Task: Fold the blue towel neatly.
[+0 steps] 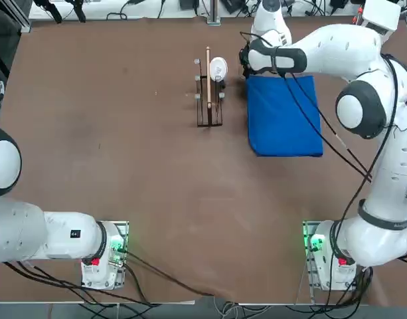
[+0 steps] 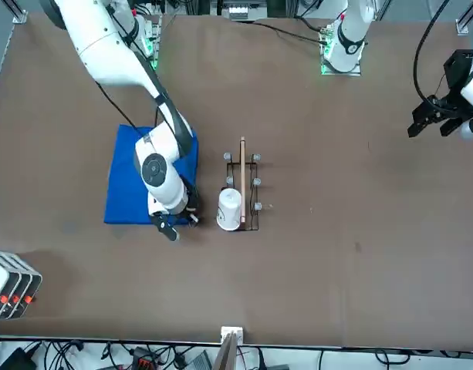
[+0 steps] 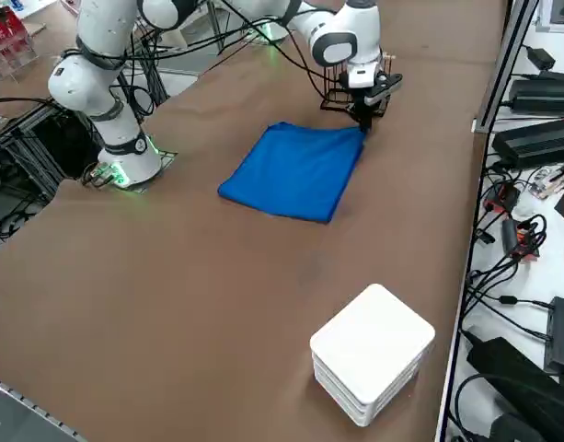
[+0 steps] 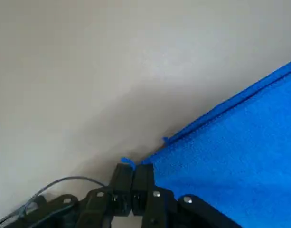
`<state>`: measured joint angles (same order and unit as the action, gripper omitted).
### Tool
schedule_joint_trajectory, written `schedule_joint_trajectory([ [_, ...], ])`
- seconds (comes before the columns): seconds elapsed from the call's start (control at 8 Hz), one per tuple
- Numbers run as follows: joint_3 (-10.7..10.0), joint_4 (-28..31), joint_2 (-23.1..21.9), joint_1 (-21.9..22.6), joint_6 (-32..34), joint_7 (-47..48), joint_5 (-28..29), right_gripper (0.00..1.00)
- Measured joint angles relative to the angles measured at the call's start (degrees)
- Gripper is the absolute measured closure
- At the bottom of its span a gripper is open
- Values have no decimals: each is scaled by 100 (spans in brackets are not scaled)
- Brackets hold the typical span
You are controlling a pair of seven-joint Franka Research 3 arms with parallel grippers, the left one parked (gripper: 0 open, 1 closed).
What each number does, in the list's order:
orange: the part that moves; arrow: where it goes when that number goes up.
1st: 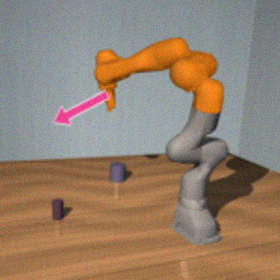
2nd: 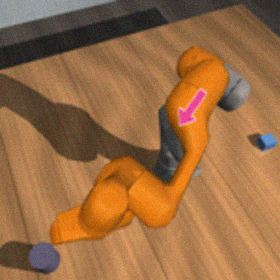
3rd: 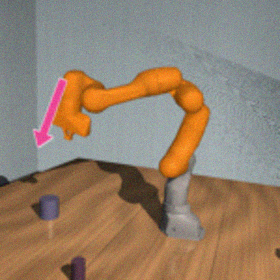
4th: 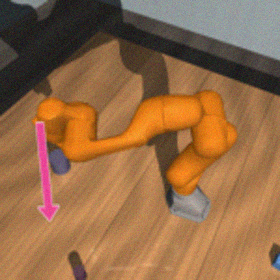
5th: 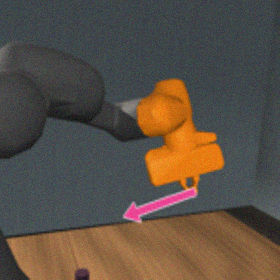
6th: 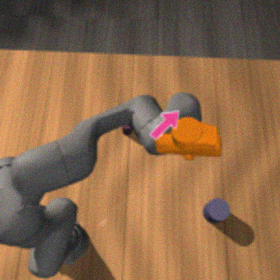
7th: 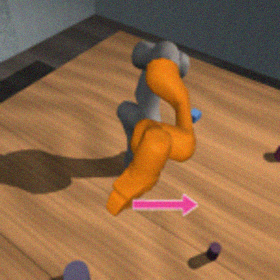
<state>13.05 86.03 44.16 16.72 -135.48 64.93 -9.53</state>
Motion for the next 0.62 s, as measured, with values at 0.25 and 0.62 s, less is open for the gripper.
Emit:
schedule_joint_trajectory([
  [0.25, 0, -13, 57, 11, -4, -17, 0, 83],
  [0.62, -3, -156, 106, 36, 4, -44, -15, 31],
])
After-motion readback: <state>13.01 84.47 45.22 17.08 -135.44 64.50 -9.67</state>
